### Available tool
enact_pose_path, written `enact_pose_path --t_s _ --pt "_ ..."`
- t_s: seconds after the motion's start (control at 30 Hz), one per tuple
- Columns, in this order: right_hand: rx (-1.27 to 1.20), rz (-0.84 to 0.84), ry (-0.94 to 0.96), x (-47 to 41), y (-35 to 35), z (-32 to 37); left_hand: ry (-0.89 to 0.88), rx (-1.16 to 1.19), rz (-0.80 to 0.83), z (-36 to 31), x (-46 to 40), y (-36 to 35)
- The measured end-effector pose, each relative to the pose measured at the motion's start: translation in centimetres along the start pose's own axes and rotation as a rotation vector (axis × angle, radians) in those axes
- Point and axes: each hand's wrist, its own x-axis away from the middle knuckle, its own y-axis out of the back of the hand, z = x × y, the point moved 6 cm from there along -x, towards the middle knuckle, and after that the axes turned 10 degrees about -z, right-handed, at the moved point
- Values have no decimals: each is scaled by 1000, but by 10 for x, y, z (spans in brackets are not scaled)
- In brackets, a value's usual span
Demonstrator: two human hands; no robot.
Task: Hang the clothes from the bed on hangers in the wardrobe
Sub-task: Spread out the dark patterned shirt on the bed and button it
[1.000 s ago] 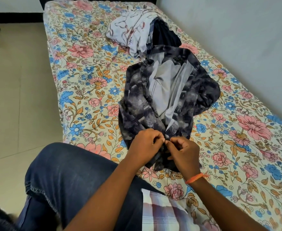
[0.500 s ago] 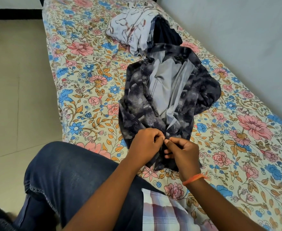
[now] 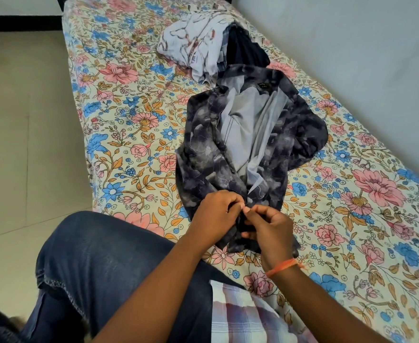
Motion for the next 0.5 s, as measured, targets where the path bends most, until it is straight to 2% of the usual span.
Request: enact_pose_path --t_s 0.23,0.5 --pt "215 9 247 3 1 12 56 14 -53 -1 3 2" --pt "192 -18 206 -1 3 13 120 81 -57 0 4 -1"
